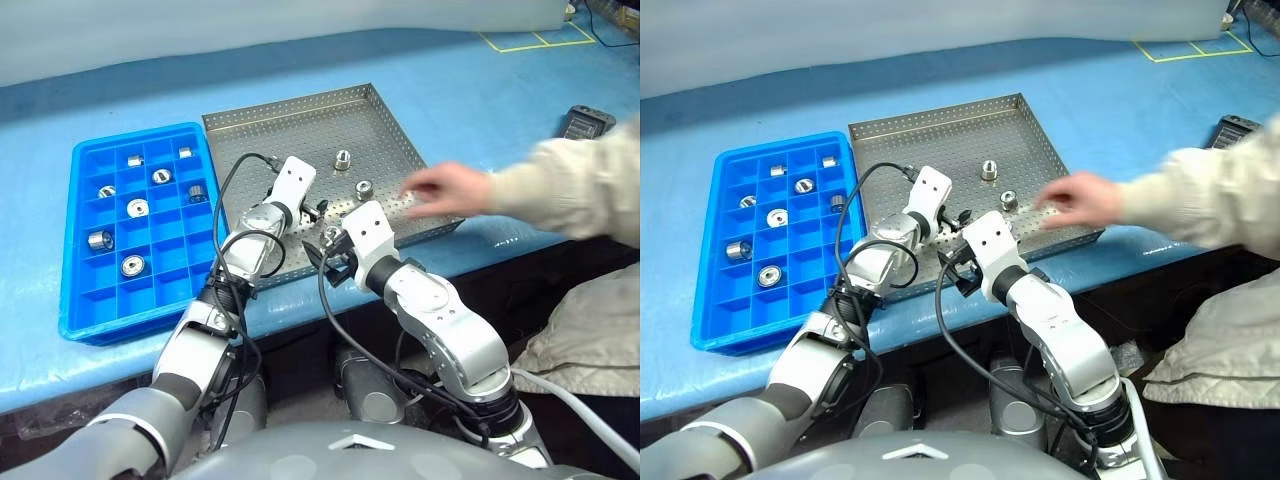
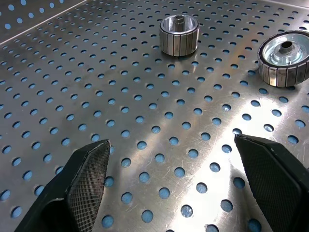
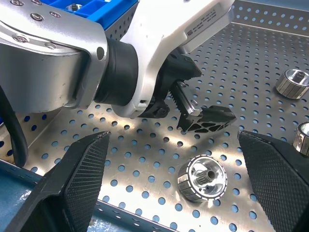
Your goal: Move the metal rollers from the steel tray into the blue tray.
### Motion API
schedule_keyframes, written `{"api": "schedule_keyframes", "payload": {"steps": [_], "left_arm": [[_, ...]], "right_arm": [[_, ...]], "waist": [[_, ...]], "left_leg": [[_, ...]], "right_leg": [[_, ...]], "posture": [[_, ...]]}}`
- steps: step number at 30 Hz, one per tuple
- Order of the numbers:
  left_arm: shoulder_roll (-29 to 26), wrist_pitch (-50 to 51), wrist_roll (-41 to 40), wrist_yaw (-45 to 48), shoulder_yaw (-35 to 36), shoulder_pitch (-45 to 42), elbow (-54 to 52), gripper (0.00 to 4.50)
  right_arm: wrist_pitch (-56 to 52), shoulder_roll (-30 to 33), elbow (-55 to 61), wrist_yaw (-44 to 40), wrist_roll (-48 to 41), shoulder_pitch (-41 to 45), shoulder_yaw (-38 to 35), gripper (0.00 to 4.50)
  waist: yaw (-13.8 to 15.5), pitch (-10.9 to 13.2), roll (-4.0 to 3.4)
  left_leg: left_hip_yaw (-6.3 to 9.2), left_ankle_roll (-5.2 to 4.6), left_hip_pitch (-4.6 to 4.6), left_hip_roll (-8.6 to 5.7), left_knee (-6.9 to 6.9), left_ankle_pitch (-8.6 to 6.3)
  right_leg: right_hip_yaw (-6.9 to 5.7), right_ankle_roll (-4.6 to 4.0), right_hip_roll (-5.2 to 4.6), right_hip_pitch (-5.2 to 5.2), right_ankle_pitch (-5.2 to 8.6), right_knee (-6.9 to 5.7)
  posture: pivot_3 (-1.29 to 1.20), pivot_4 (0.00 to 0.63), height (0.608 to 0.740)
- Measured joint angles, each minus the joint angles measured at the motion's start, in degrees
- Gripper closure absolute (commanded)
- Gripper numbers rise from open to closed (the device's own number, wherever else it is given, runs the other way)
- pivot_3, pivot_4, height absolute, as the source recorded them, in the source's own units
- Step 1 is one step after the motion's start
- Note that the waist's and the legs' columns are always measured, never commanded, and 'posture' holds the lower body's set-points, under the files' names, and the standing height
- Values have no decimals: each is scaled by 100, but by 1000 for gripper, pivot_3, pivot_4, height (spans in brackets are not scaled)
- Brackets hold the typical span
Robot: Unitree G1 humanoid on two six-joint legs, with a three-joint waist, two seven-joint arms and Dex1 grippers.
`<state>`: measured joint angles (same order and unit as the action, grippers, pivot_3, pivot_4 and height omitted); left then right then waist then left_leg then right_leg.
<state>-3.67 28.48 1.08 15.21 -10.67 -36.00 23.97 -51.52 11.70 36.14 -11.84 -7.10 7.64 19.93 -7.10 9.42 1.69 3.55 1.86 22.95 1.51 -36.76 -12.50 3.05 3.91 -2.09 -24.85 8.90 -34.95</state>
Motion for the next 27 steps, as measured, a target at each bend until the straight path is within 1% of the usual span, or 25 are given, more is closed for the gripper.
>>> {"api": "schedule_keyframes", "payload": {"steps": [2, 5, 10, 12, 16, 21, 27], "left_arm": [[-20, 15, -5, 10, 28, 20, -83, 8], [-166, 15, -111, 317, 78, 42, -310, 8], [-546, -26, -380, 1218, 42, 86, -710, 8], [-779, -30, -472, 1781, -118, 147, -887, 8], [-1083, -31, -509, 2489, -444, 163, -1053, 8], [-1157, -102, -383, 2868, -810, 154, -1054, 8], [-1158, -435, -224, 3226, -1182, 66, -1022, 8]], "right_arm": [[0, -6, -1, -3, 1, 0, 1, 0], [0, -6, -5, -31, 1, 1, 3, 0], [0, -6, -9, -47, 6, 4, 10, 0], [0, 4, -16, -55, 13, 6, 35, 0], [1, 3, -27, -69, 16, 6, 93, 0], [1, 35, -27, -161, -15, 6, 115, 0], [-10, 307, 242, -455, -198, -146, 183, 0]], "waist": [[-1, 0, 0], [-3, 0, 0], [-5, 0, -1], [-6, 1, -2], [-1, 1, -2], [-2, 1, -2], [-21, 2, -3]], "left_leg": [[0, 0, 0, 0, 0, 0], [0, 0, 0, 0, 0, 0], [-1, 0, 0, 1, 0, 0], [-1, 0, 0, 1, 1, 0], [-2, 0, 0, 1, -2, 0], [-1, -1, 0, 1, -5, -1], [-2, -3, 1, 2, -5, -2]], "right_leg": [[0, 0, 0, 0, 0, 0], [0, 0, 0, -1, 0, -2], [1, 0, 0, -1, 0, -1], [1, -1, 0, -2, 0, -2], [2, -1, -1, -1, 1, -2], [2, -1, 0, 0, 0, -2], [2, -1, 0, -1, 1, -2]], "posture": [[-131, 150, 740], [-131, 150, 740], [-129, 150, 740], [-124, 150, 740], [-124, 150, 740], [-143, 150, 740], [-171, 150, 740]]}}
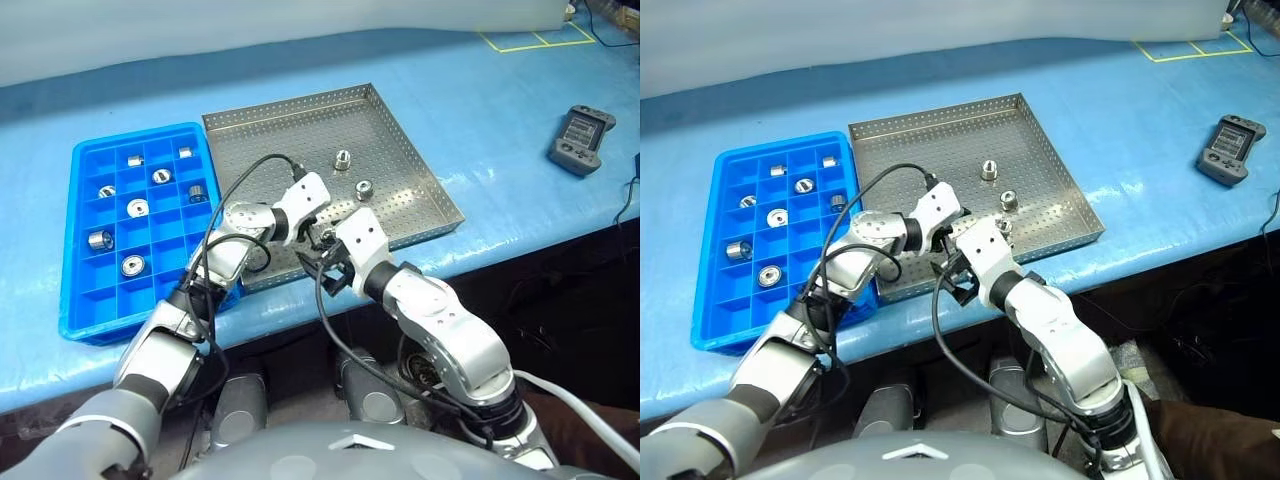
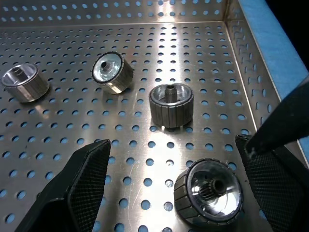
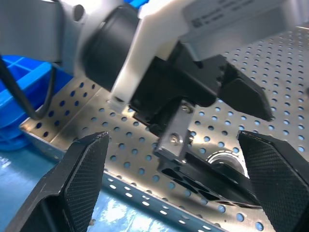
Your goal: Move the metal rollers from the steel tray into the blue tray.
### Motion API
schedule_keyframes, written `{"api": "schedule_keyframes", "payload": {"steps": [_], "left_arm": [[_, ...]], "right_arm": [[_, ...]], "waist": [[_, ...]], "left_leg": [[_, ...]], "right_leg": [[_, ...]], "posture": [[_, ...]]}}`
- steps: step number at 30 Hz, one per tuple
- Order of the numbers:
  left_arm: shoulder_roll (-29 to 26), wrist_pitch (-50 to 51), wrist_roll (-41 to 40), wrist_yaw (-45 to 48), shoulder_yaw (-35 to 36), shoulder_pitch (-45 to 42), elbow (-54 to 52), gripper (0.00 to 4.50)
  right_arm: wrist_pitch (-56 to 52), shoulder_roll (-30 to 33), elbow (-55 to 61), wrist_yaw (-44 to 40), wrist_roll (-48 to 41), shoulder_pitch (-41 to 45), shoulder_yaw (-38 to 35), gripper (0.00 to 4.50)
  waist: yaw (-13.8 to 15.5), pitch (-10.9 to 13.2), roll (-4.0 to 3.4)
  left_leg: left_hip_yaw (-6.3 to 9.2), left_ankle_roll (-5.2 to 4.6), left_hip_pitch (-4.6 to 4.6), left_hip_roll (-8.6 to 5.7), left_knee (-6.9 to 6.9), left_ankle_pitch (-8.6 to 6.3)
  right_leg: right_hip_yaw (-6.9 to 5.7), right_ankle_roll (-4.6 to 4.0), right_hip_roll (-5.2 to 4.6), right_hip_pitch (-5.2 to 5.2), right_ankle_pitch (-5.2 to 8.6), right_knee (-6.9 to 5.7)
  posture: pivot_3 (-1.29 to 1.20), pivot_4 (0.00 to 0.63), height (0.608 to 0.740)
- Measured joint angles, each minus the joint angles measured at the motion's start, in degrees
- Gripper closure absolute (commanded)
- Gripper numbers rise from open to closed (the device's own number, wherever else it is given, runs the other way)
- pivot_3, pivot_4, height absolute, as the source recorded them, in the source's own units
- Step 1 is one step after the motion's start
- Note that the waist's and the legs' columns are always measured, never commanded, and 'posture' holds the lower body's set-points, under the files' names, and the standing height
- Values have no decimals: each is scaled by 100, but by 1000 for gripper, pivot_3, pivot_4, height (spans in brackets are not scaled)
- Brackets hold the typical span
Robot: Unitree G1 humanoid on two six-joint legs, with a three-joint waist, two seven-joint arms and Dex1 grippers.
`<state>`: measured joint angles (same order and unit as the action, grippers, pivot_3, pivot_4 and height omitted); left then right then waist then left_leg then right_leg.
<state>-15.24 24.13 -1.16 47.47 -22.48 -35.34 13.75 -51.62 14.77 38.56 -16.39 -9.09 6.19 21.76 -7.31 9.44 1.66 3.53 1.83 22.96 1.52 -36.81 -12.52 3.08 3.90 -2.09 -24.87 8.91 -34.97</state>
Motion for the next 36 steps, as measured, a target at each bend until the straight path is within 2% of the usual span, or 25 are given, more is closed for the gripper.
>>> {"api": "schedule_keyframes", "payload": {"steps": [4, 6, 8, 13, 14, 17, 20, 26, 31, 36], "left_arm": [[-13, -115, 229, 122, -231, -162, 166, 8], [-14, -100, 334, 98, -258, -195, 230, 371], [-4, -53, 446, 50, -310, -215, 349, 870], [-53, 66, 573, 98, -352, -223, 431, 2532], [-61, 67, 570, 133, -351, -243, 422, 2720], [-44, 134, 548, 111, -310, -249, 413, 2735], [106, 368, 434, -206, 29, -206, 346, 2742], [424, 806, 197, -1724, 1464, 140, -498, 2743], [502, 1098, 320, -3099, 2452, 1056, -1851, 2743], [567, 1327, 553, -4017, 3072, 2263, -3302, 2743]], "right_arm": [[-14, 51, 47, 25, -27, -46, -5, 0], [-15, 41, 49, 51, -28, -52, -6, 0], [-15, 36, 50, 81, -27, -56, -7, 0], [-15, 24, 51, 143, -28, -56, -7, 0], [-15, 25, 50, 148, -27, -55, -7, 0], [-14, 10, 49, 160, -27, -53, -6, 0], [-14, -14, 31, 158, -27, -30, 6, 0], [2, -148, -138, 140, -27, 187, 30, 0], [73, -227, -358, 64, -29, 409, 112, 0], [360, -497, -829, 24, 5, 702, 265, 0]], "waist": [[-57, 0, 0], [-89, 0, 0], [-116, 0, 0], [-174, 0, -1], [-180, 0, -1], [-190, 0, -1], [-188, 2, -2], [-143, 3, -5], [-12, 3, -5], [254, 4, -5]], "left_leg": [[-1, 0, 0, 0, -7, 0], [-1, -1, 0, 1, -7, 0], [-1, -3, 0, 0, -6, -2], [-1, -6, 3, 0, -6, -3], [-1, -6, 3, 0, -6, -3], [-1, -6, 2, 0, -8, -4], [-1, -6, 3, 1, -7, -4], [-1, -6, 2, 3, -4, -4], [-2, -7, 0, 3, -2, -4], [-1, -6, 0, 2, -8, -4]], "right_leg": [[1, 1, 0, 1, 0, -1], [0, 1, 0, 1, 0, -2], [1, 1, 0, 1, 0, -1], [2, 1, 0, -2, 0, -1], [2, 1, 0, -1, 0, -1], [2, 1, 0, -1, 0, -2], [1, 1, 0, -4, -1, -4], [4, 3, 4, -5, -2, -8], [7, 3, 5, -5, -2, -8], [5, 2, 3, 0, -2, -6]], "posture": [[-184, 150, 740], [-184, 150, 740], [-192, 150, 740], [-184, 150, 740], [-184, 150, 740], [-159, 150, 740], [-131, 150, 740], [-76, 150, 740], [-15, 150, 740], [44, 150, 740]]}}
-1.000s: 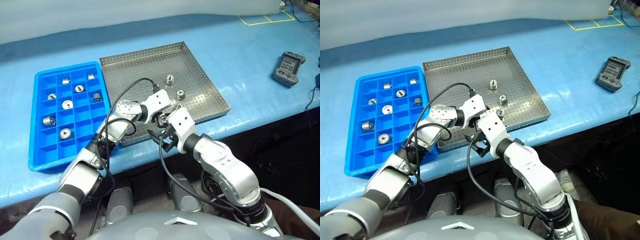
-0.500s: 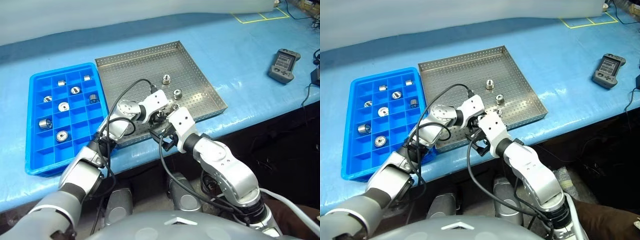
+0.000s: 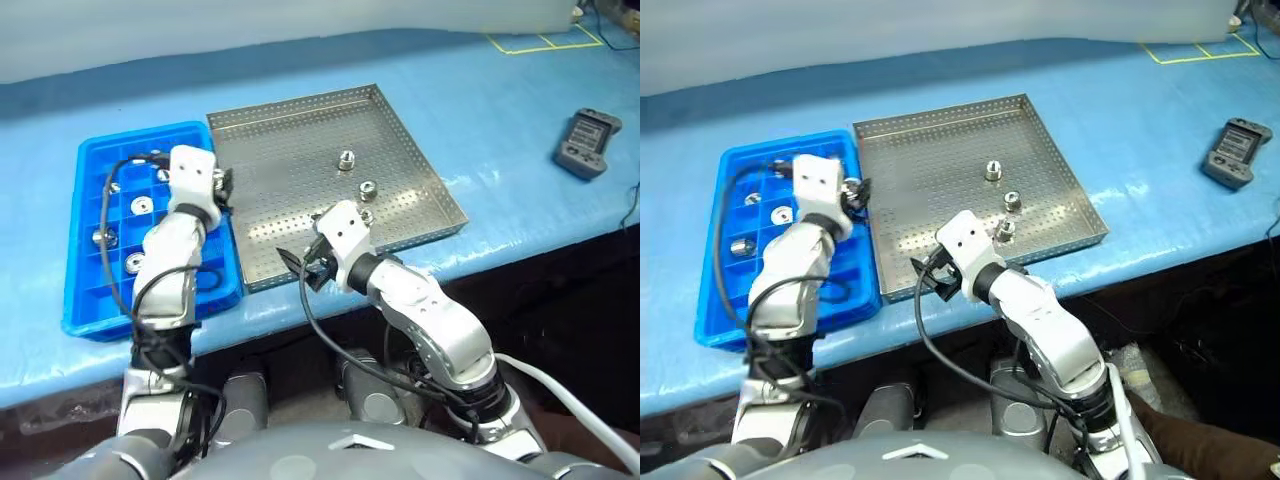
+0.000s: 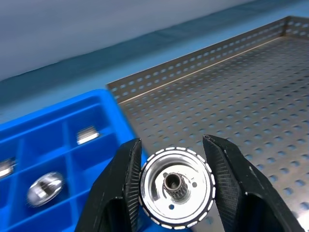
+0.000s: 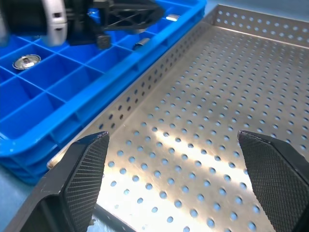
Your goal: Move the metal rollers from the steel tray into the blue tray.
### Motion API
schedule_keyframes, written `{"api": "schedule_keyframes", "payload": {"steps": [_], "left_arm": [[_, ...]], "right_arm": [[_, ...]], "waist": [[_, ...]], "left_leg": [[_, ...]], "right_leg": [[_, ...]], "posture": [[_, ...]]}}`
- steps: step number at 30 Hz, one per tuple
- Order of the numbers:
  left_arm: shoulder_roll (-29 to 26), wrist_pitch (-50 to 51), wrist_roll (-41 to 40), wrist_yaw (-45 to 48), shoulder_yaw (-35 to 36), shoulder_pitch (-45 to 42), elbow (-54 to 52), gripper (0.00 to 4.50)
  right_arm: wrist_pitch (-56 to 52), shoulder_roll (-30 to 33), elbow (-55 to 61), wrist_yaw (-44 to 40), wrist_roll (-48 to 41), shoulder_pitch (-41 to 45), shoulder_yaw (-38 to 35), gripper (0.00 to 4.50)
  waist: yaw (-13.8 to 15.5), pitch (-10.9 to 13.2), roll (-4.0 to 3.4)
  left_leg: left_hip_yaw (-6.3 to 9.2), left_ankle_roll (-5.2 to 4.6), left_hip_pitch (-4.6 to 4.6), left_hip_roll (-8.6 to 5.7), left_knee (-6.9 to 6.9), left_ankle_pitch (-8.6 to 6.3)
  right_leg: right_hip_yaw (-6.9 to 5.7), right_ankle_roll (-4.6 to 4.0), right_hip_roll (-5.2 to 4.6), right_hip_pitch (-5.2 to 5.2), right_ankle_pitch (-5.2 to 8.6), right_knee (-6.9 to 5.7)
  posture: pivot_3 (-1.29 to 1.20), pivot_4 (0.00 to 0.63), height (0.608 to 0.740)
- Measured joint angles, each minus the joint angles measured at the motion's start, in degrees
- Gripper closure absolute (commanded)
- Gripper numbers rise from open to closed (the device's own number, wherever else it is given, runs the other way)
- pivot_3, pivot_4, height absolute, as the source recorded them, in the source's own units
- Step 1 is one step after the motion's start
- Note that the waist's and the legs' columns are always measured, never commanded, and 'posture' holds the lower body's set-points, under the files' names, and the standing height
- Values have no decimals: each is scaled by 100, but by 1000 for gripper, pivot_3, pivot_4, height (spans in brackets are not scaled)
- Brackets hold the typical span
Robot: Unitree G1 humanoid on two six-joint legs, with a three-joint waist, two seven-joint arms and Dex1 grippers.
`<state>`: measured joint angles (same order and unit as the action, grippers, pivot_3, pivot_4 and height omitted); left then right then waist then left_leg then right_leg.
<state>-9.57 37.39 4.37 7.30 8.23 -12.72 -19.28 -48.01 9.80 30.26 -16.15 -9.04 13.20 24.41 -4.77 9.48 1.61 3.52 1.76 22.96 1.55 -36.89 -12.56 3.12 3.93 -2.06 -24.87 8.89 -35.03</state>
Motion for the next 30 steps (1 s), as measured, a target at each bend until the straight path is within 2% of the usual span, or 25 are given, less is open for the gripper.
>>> {"api": "schedule_keyframes", "payload": {"steps": [9, 16, 21, 25, 29, 30], "left_arm": [[567, 477, 555, -1062, 338, 1694, -1653, 2743], [867, 883, 696, -1390, 814, 2399, -2241, 2743], [1181, 1223, 695, -1530, 828, 2610, -2583, 2743], [1226, 1364, 639, -1471, 828, 2573, -2643, 1434], [1118, 1363, 563, -1349, 797, 2168, -2633, 124], [1053, 1337, 530, -1296, 783, 2044, -2625, 22]], "right_arm": [[255, -52, -334, -248, 55, 137, 177, 0], [334, -59, -525, -498, 65, 220, 362, 0], [379, -68, -545, -623, 66, 282, 430, 0], [380, -82, -560, -627, 73, 284, 430, 0], [380, -123, -558, -596, 88, 275, 427, 0], [380, -124, -558, -584, 91, 263, 426, 0]], "waist": [[337, 0, 2], [425, 1, 1], [452, 1, 5], [461, 2, 3], [459, 1, 4], [458, 1, 3]], "left_leg": [[3, 2, -2, 1, -9, -1], [8, 7, 0, 6, -7, -5], [7, 9, 3, 2, -9, -6], [9, 11, 3, 4, -8, -7], [9, 12, 10, 4, -9, -8], [8, 12, 10, 3, -9, -8]], "right_leg": [[-11, 1, -5, 8, -1, 7], [-25, -4, -7, 3, 3, 8], [-30, -4, -14, 4, 3, 13], [-34, -4, -14, 0, 3, 12], [-35, -4, -15, -3, 3, 13], [-35, -4, -15, -4, 3, 13]], "posture": [[136, 150, 740], [171, 150, 740], [185, 150, 740], [158, 150, 740], [122, 150, 740], [108, 150, 740]]}}
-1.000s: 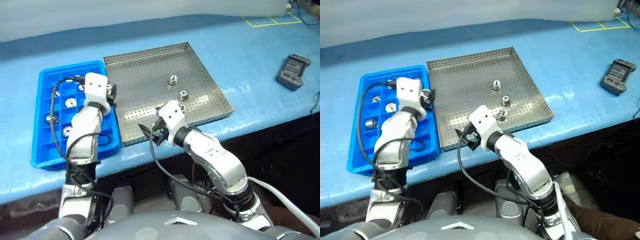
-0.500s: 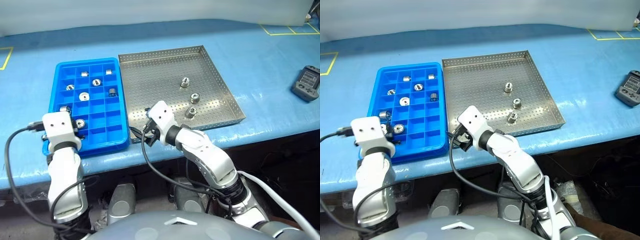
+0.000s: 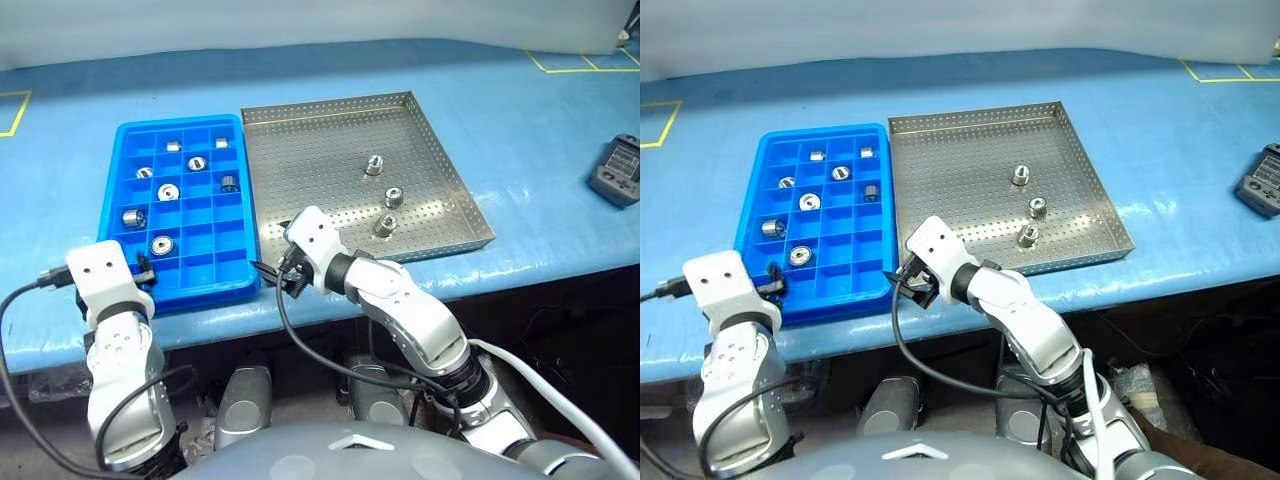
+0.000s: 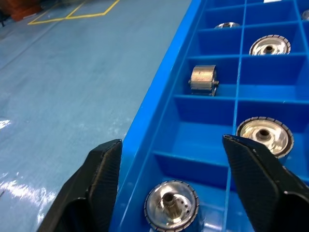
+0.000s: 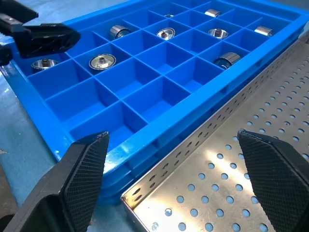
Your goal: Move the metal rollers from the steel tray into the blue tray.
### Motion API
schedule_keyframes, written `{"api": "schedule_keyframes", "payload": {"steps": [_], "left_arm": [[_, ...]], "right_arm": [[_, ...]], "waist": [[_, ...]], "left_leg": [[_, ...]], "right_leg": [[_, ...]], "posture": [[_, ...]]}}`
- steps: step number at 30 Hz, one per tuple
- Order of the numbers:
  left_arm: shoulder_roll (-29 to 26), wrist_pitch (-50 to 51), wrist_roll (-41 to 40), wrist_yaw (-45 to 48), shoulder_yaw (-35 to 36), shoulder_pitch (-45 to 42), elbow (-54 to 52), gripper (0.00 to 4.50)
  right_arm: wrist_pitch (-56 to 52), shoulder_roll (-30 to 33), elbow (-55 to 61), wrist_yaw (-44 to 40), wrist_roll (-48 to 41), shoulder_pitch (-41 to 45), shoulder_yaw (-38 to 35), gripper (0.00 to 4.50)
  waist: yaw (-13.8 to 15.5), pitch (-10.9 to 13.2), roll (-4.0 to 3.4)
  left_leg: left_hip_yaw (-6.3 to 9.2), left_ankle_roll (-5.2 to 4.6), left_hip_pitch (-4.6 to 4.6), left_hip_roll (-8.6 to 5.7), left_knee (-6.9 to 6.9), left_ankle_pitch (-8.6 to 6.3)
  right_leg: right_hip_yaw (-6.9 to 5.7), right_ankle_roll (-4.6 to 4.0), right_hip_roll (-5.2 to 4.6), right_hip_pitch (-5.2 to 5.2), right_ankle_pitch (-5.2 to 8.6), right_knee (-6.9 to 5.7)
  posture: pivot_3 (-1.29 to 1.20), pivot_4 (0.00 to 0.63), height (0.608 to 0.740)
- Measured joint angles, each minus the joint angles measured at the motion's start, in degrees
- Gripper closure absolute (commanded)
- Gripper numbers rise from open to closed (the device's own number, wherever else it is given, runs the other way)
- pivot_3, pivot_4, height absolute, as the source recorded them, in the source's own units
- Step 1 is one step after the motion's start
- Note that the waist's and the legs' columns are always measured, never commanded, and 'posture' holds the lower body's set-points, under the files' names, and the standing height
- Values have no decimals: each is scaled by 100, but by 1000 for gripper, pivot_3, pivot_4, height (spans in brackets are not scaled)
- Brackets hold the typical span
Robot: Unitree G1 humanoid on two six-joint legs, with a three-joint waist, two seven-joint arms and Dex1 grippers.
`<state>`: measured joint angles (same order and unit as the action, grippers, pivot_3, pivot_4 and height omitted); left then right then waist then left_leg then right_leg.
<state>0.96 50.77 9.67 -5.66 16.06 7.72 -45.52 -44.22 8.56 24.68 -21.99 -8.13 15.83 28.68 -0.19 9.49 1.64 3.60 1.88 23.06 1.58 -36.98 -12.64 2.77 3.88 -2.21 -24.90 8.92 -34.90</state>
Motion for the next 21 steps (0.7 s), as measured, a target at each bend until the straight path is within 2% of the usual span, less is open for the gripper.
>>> {"api": "schedule_keyframes", "payload": {"steps": [6, 11, 21], "left_arm": [[-787, -633, -636, 1052, -542, -958, 1039, 22], [-1130, -1149, -924, 1886, -1302, -1653, 2248, 22], [-1229, -1775, -1256, 3343, -2814, -3004, 3861, 22]], "right_arm": [[-96, 343, 362, 152, 31, -422, -274, 0], [-286, 425, 812, 557, 105, -885, -935, 0], [-598, 477, 1414, 968, 130, -1514, -1186, 0]], "waist": [[-10, 0, -1], [-140, -1, -2], [-547, -3, -6]], "left_leg": [[-4, 0, 19, -5, -4, 0], [-6, -1, 48, -4, -5, 2], [-15, -3, 46, -5, -17, 1]], "right_leg": [[-1, -1, -5, -14, 0, 0], [5, 0, 2, -49, -1, -8], [20, 5, 5, -45, -4, -14]], "posture": [[9, 150, 740], [-106, 150, 740], [-218, 150, 740]]}}
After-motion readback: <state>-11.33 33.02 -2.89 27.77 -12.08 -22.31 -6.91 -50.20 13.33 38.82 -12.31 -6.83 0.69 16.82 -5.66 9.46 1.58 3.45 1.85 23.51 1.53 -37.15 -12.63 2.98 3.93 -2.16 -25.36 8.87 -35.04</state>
